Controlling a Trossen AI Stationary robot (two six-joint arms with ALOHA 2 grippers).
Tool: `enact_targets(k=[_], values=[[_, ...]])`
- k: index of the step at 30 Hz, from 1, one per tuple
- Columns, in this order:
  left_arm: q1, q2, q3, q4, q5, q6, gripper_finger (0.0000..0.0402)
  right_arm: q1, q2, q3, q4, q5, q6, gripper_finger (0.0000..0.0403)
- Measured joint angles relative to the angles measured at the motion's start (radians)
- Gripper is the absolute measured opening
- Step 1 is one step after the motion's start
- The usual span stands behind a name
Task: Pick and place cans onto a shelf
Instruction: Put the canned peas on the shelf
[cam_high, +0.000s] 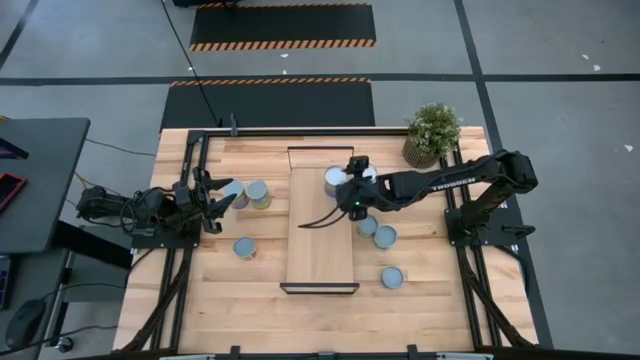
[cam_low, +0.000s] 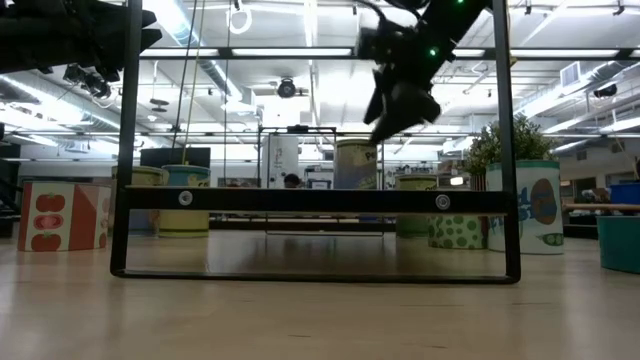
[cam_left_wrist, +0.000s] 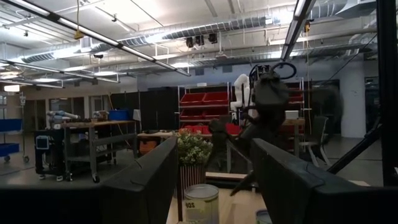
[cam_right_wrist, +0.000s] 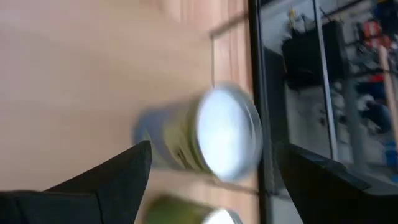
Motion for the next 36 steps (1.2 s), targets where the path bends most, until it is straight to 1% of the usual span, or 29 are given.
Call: enact_targets(k=[4,7,10,14,18,23,27,32,36], values=[[0.000,0.000,0.000,0.002,0.000,0.000,0.0208,0.002,0.000,0.001,0.110,-0.054,0.004,0.0348],[0.000,0.000,0.000,0.003,0.000,0.000,0.0208,-0.022,0.001,-0.018,0.189,-0.100,0.018,0.0348],[0.000,0.000,0.000,0.003,0.000,0.000,0.0208,-0.052,0.003,-0.044,0.202,-0.128,0.049,0.0348],[0.000,0.000,0.000,0.003,0.000,0.001,0.0208,-0.078,0.003,-0.089,0.234,-0.128,0.052,0.0348],[0.000,0.000,0.000,0.003,0.000,0.001,0.0208,-0.085,0.003,-0.122,0.248,-0.085,0.015,0.0348],[0.000,0.000,0.000,0.003,0.000,0.001,0.0208,-0.072,0.003,-0.133,0.226,0.074,-0.039,0.0348],[0.000,0.000,0.000,0.003,0.000,0.001,0.0208,-0.047,0.003,-0.134,0.183,0.138,-0.067,0.0348],[0.000,0.000,0.000,0.003,0.000,0.001,0.0208,-0.013,0.001,-0.134,0.211,0.124,-0.061,0.0348],[0.000,0.000,0.000,0.003,0.000,0.000,0.0208,-0.013,0.000,-0.134,0.272,0.047,-0.055,0.0348]])
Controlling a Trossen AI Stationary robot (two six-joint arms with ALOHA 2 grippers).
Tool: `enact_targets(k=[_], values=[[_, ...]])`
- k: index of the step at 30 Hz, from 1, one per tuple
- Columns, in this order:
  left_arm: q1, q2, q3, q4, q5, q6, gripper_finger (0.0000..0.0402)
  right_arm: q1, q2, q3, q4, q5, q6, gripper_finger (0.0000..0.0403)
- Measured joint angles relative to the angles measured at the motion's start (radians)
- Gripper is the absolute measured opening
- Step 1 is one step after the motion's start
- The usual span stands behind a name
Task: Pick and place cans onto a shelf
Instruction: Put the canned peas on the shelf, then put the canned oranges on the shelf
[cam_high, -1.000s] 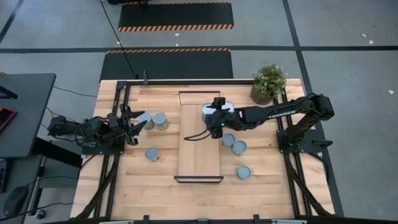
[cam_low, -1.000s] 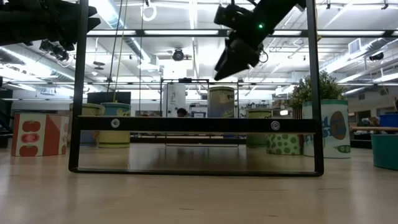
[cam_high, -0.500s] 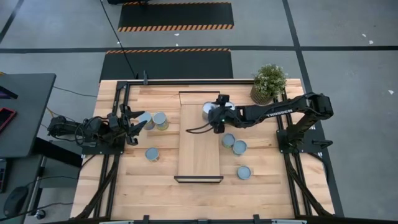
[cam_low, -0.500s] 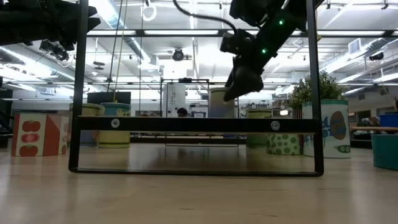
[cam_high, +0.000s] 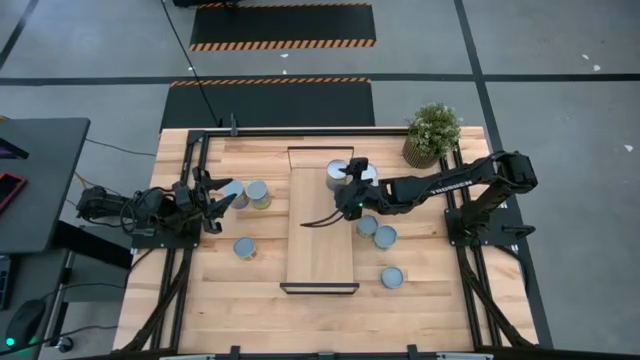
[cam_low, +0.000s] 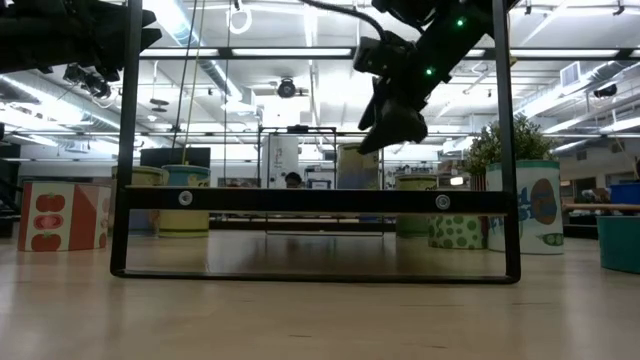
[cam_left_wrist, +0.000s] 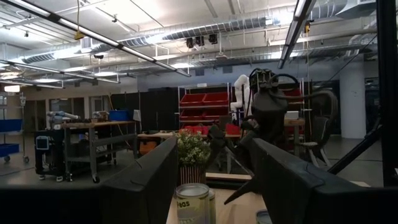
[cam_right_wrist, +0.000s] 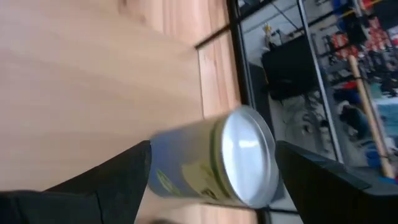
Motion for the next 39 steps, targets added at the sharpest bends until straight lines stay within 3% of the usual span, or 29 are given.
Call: enact_targets(k=[20,27,33,39], values=[[0.000,0.000,0.000,0.000,0.000,0.001,0.0208,-0.080,0.001,0.000,-0.042,0.034,-0.021,0.0348],[0.000,0.000,0.000,0.000,0.000,0.001,0.0208,-0.026,0.001,0.000,-0.055,0.039,-0.012,0.0348],[0.000,0.000,0.000,-0.001,0.000,0.001,0.0208,0.036,-0.024,0.000,-0.136,0.118,0.004,0.0348],[0.000,0.000,0.000,-0.001,0.000,0.000,0.0208,0.023,-0.133,0.000,-0.271,-0.001,0.183,0.0348]])
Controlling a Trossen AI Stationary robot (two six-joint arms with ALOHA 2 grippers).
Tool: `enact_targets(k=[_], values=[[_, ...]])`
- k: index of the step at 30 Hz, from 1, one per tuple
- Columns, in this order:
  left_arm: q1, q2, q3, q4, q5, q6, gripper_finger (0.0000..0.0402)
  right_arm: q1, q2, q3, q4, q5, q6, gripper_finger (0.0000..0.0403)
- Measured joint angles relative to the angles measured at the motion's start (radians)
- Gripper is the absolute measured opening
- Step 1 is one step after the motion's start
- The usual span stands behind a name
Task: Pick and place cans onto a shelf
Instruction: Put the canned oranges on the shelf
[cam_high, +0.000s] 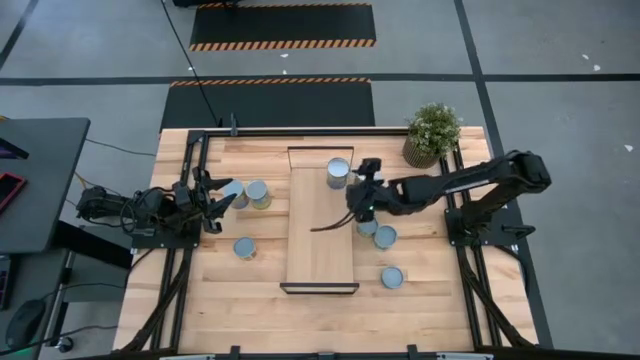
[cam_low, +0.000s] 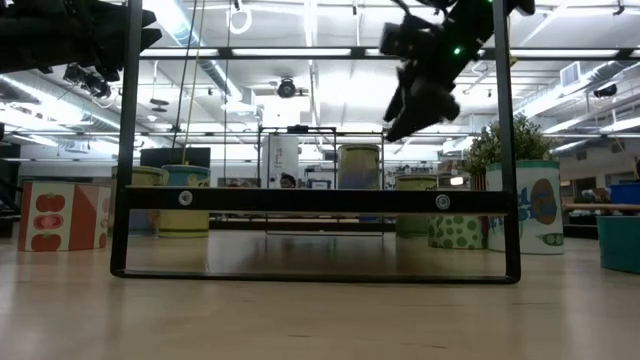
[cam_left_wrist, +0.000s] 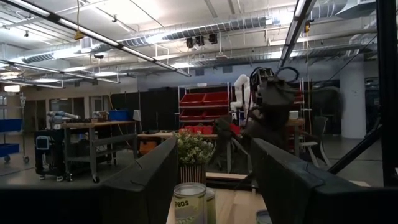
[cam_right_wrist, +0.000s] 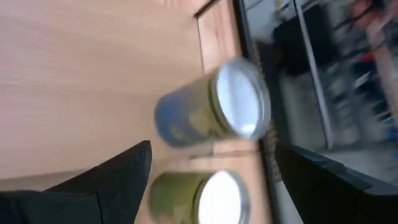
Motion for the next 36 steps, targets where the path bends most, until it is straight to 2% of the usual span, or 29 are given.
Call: enact_targets(k=[4,8,12,18,23,31,36], values=[[0.000,0.000,0.000,0.000,0.000,-0.003,0.0208,-0.070,-0.070,0.000,-0.093,-0.126,0.140,0.0348],[0.000,0.000,0.000,0.000,0.000,-0.005,0.0208,-0.132,-0.125,-0.059,-0.090,-0.182,0.180,0.0348],[0.000,0.000,0.000,0.000,0.000,-0.003,0.0208,-0.197,-0.165,-0.161,0.012,-0.226,0.204,0.0349],[0.000,0.000,0.000,0.001,0.000,-0.002,0.0208,-0.281,-0.183,-0.276,0.176,-0.354,0.200,0.0365],[0.000,0.000,0.000,0.001,0.000,-0.002,0.0208,-0.317,-0.178,-0.278,0.154,-0.368,0.199,0.0397],[0.000,0.000,0.000,0.000,0.000,0.000,0.0208,-0.335,-0.194,-0.278,0.068,-0.366,0.219,0.0394],[0.000,0.000,0.000,0.000,0.000,0.000,0.0208,-0.365,-0.193,-0.289,0.035,-0.411,0.253,0.0399]])
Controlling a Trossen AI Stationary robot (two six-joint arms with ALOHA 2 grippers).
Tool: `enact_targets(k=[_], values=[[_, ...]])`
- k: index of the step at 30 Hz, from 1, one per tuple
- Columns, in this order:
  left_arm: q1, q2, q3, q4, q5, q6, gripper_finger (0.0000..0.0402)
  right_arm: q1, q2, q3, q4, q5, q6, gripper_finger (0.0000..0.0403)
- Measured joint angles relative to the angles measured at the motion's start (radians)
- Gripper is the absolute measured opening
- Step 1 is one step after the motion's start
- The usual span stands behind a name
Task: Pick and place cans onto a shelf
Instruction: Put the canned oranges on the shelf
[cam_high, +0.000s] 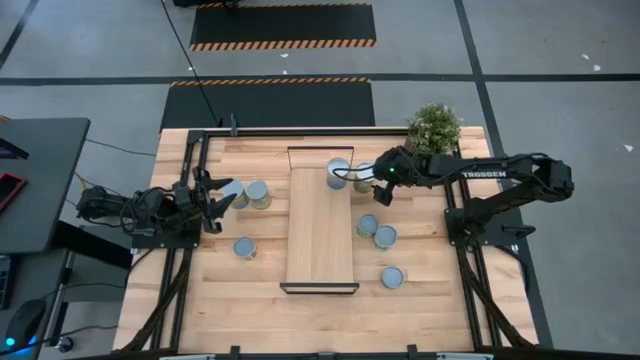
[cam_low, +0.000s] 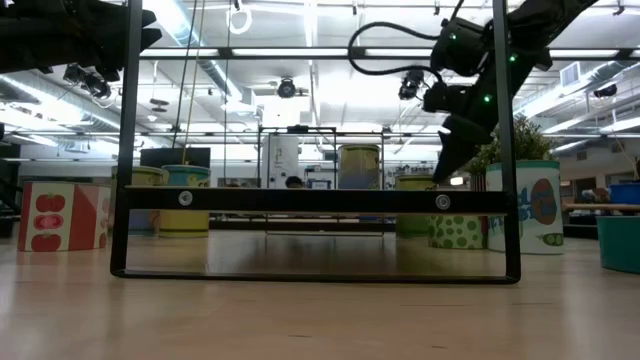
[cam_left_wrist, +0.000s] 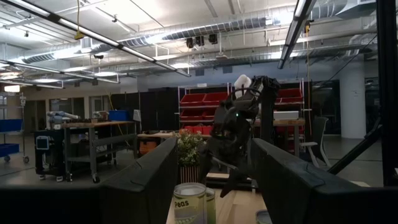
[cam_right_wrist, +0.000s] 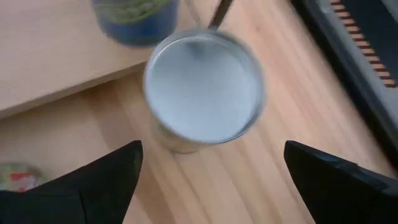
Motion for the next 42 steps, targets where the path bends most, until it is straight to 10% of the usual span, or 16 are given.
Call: enact_targets(k=[13,42], values=[[0.000,0.000,0.000,0.004,0.000,0.000,0.0208,-0.040,0.000,-0.183,0.354,-0.037,-0.074,0.0398],[0.000,0.000,0.000,0.012,0.000,0.004,0.0208,-0.079,0.096,-0.190,0.574,-0.135,-0.065,0.0394]])
